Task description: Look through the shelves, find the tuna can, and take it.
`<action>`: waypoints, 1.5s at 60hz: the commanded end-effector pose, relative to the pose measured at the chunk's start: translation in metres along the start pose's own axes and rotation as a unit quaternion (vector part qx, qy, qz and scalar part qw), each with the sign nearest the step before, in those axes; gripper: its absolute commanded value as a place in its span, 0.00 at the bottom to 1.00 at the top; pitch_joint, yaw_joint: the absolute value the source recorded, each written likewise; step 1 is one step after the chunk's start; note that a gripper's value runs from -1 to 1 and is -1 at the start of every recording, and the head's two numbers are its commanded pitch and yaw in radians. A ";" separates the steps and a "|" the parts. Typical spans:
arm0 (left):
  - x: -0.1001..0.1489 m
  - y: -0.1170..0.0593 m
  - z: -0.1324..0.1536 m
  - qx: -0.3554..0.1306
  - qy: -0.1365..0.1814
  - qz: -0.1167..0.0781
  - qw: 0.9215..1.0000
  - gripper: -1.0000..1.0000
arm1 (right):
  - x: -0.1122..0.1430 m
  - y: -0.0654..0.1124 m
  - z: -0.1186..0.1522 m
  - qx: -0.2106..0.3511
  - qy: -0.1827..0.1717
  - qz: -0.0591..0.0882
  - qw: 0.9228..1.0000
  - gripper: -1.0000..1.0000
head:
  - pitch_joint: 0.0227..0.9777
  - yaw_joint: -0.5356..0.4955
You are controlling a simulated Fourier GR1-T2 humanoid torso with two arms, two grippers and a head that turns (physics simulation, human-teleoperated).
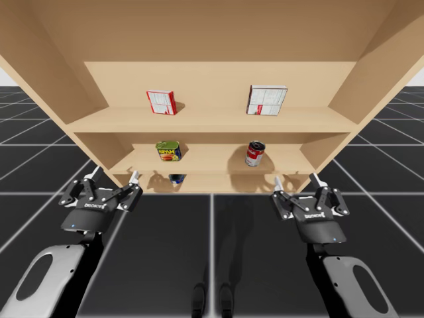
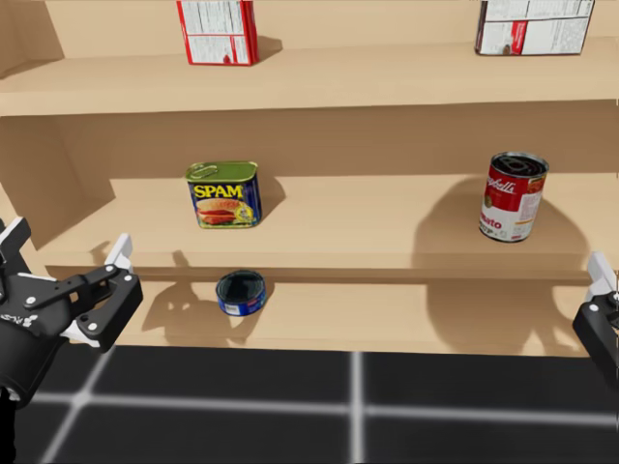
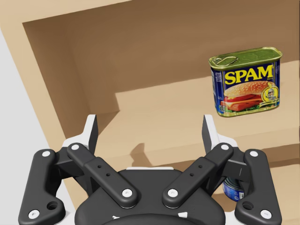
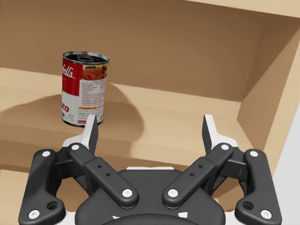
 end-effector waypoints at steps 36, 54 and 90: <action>0.033 -0.030 0.021 -0.037 0.043 0.060 0.997 0.00 | -0.002 0.003 0.002 0.003 0.002 0.012 1.000 0.00 | 0.74 0.77; 0.018 -0.074 0.039 -0.072 0.120 0.067 0.988 0.00 | -0.001 0.001 0.002 0.001 -0.002 0.012 1.000 0.00 | 0.76 0.77; -0.037 -0.099 -0.009 -0.069 0.180 0.043 0.980 0.00 | 0.005 -0.005 0.003 -0.012 -0.019 -0.007 1.000 0.00 | 0.75 0.76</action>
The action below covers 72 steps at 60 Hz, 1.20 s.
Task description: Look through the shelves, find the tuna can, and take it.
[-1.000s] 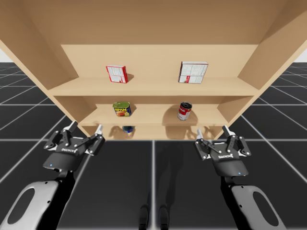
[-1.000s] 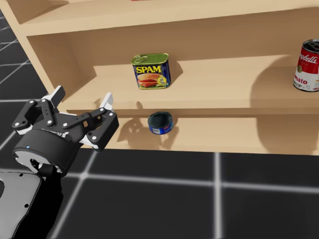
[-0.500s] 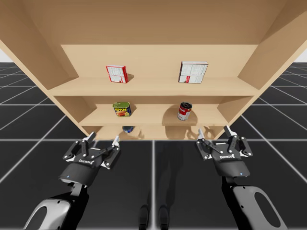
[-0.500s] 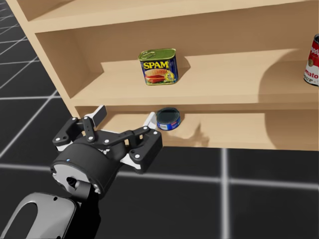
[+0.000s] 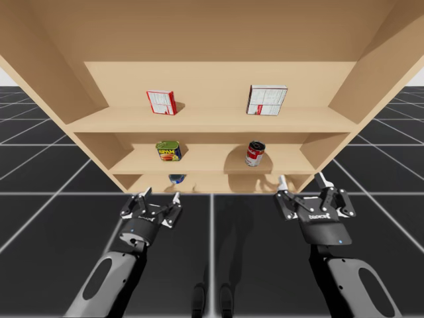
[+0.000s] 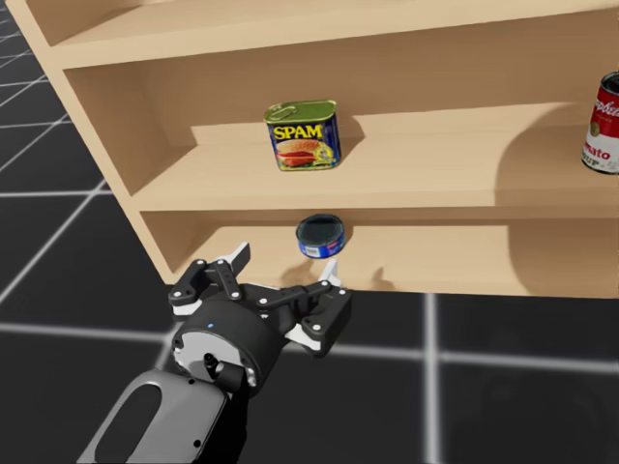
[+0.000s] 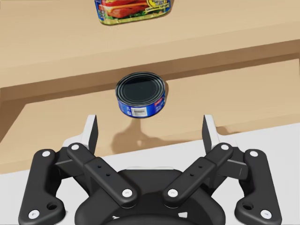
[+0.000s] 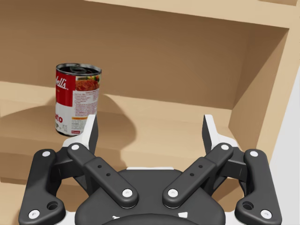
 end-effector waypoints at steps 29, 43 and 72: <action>-0.012 0.000 -0.083 -0.004 0.057 0.018 0.998 0.00 | 0.003 -0.004 0.001 0.005 -0.007 -0.008 1.000 0.00 | 0.74 0.74; -0.012 0.008 -0.107 0.004 0.068 0.033 0.997 0.00 | 0.004 -0.005 0.001 0.006 -0.008 -0.009 1.000 0.00 | 0.75 0.74; -0.024 0.008 -0.140 0.000 0.102 0.048 0.994 0.00 | 0.005 -0.005 0.001 0.004 -0.007 -0.009 1.000 0.00 | 0.75 0.73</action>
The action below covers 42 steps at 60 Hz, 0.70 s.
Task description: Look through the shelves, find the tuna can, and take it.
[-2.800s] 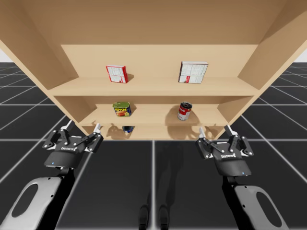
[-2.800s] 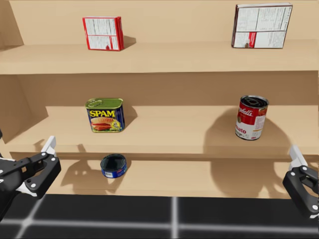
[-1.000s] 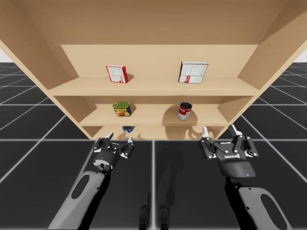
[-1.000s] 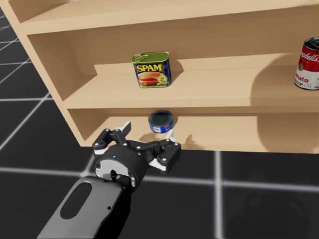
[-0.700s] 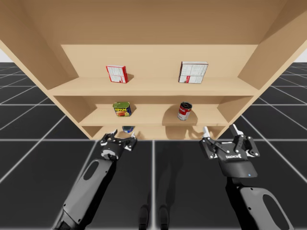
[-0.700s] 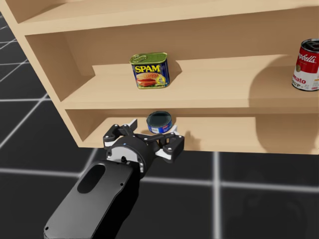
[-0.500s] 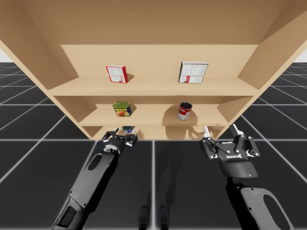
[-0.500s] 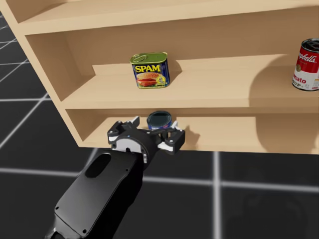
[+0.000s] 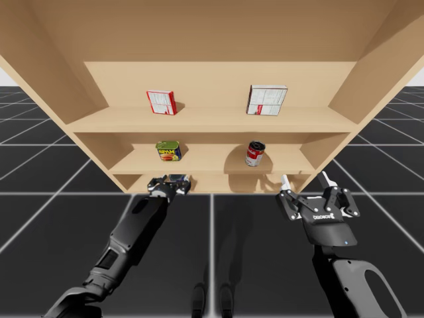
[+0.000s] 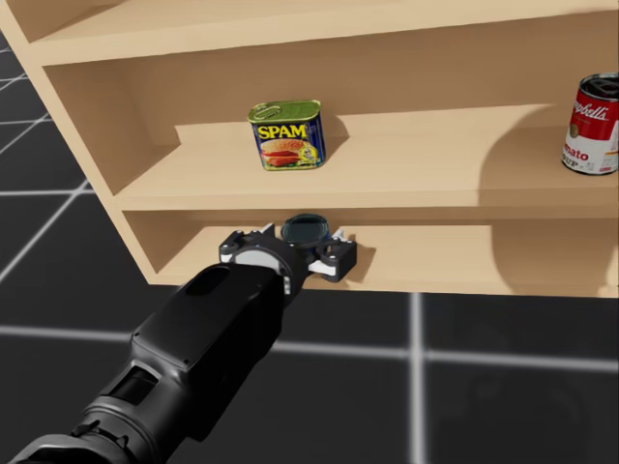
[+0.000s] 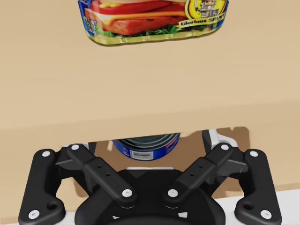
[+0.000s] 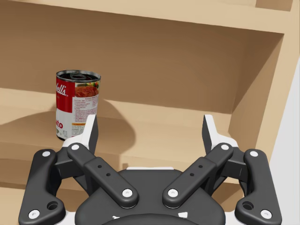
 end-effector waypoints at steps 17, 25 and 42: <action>-0.007 0.001 -0.025 -0.006 0.013 0.006 1.000 0.00 | 0.000 0.000 0.000 0.000 0.001 0.004 1.000 0.00 | 0.75 0.73; -0.011 0.005 -0.031 -0.017 0.015 0.016 1.000 0.50 | -0.001 0.000 0.000 0.000 0.001 0.006 1.000 0.00 | 0.74 0.73; -0.008 0.005 -0.025 -0.033 0.000 0.011 0.999 1.00 | -0.001 -0.001 0.000 -0.003 0.002 0.007 1.000 0.00 | 0.74 0.73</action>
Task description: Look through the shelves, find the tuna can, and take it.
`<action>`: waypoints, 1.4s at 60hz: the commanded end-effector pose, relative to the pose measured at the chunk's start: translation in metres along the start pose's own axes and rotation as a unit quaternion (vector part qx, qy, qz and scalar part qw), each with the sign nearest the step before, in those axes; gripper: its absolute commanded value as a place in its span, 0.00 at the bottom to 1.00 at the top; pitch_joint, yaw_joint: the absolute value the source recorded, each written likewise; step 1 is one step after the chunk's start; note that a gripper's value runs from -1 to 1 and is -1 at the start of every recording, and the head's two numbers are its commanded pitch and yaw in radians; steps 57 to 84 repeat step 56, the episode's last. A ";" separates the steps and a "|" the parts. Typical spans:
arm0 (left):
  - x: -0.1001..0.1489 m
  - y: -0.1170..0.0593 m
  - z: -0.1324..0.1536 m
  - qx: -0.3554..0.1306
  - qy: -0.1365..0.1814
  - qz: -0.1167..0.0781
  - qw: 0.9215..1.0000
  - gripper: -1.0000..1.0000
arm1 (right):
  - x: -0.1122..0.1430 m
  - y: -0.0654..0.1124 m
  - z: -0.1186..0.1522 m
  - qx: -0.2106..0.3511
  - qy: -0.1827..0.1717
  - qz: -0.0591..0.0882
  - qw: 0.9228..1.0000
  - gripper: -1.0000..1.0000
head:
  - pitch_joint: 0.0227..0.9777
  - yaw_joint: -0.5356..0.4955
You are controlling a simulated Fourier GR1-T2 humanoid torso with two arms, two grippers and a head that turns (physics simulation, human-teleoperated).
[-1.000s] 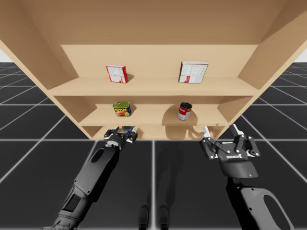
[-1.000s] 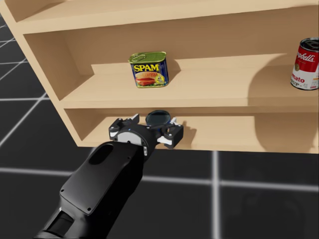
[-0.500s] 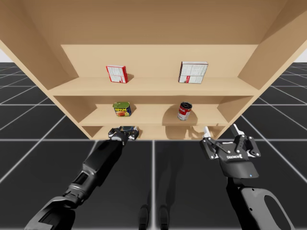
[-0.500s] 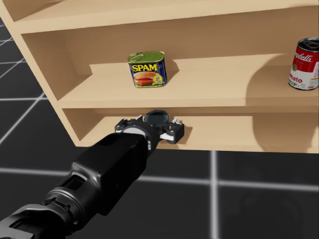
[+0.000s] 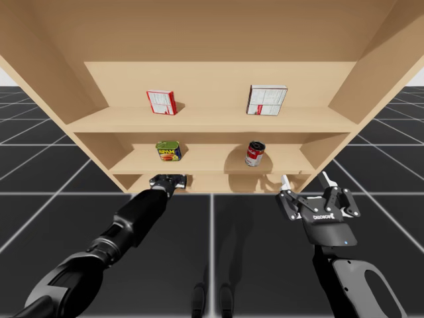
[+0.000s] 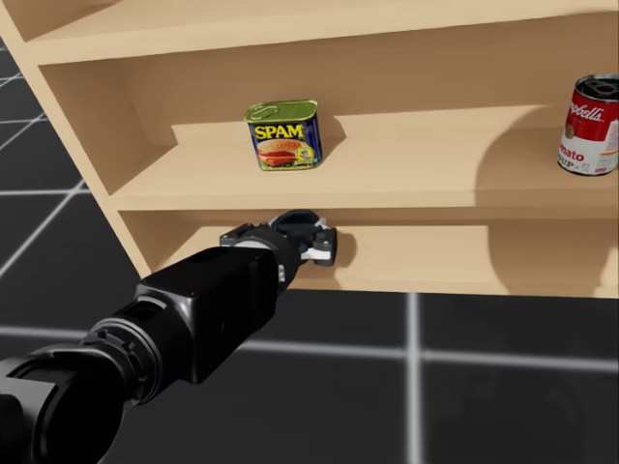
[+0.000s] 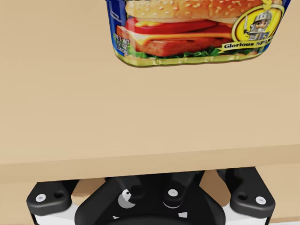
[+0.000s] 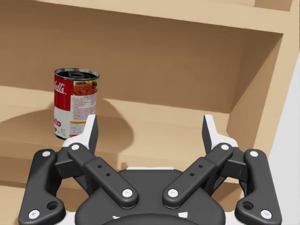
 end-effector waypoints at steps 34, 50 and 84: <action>0.014 0.008 0.078 -0.072 -0.060 -0.048 0.994 1.00 | 0.000 -0.002 0.000 -0.003 -0.001 0.001 1.000 0.00 | 0.74 0.73; 0.006 0.036 0.126 -0.082 -0.046 -0.066 0.993 1.00 | -0.001 -0.001 -0.001 -0.001 -0.002 0.005 1.000 0.00 | 0.73 0.73; 0.004 0.048 0.141 -0.085 -0.046 -0.074 0.993 1.00 | -0.001 -0.001 -0.001 -0.001 -0.004 0.008 1.000 0.00 | 0.73 0.74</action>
